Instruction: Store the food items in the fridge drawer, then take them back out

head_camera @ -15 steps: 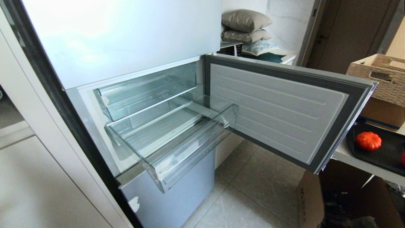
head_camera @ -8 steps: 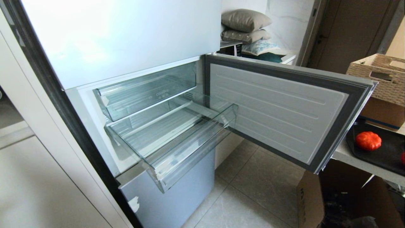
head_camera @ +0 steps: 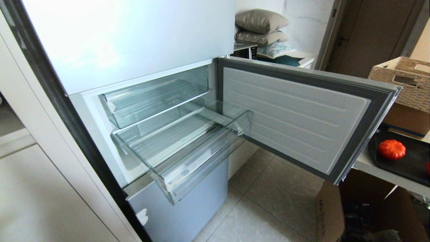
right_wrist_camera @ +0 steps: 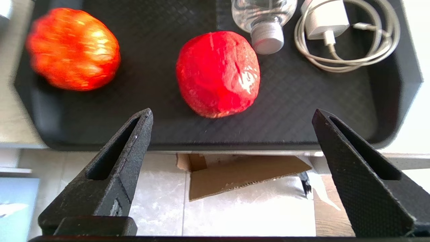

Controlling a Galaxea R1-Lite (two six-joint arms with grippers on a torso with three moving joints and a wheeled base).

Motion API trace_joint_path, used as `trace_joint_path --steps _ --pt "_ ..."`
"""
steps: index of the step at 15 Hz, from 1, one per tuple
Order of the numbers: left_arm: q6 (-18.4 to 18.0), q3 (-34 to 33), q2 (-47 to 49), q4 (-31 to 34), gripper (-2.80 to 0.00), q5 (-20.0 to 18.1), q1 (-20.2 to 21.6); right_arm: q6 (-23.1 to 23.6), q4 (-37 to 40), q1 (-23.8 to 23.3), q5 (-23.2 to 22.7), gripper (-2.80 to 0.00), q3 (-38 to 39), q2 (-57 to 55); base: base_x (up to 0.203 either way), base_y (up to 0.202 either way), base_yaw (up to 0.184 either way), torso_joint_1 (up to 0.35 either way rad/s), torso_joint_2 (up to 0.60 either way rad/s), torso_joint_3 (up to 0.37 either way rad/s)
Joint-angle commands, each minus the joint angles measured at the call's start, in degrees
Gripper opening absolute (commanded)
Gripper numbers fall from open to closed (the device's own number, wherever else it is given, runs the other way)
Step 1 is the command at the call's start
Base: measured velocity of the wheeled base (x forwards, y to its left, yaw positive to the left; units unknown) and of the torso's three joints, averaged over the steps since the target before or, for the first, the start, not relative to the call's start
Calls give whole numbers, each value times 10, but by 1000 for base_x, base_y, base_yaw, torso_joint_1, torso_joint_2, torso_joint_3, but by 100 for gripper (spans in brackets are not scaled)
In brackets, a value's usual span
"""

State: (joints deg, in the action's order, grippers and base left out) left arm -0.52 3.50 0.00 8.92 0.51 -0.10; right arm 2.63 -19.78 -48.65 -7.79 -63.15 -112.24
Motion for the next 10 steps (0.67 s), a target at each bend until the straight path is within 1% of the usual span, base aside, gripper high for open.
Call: trace_joint_path --steps 1,10 --pt "0 0 1 0 -280 0 0 1 -2 6 1 0 -23 -40 0 0 0 0 0 0" --pt "0 0 1 0 -280 0 0 -2 -3 12 16 0 -100 -112 0 0 0 0 0 0"
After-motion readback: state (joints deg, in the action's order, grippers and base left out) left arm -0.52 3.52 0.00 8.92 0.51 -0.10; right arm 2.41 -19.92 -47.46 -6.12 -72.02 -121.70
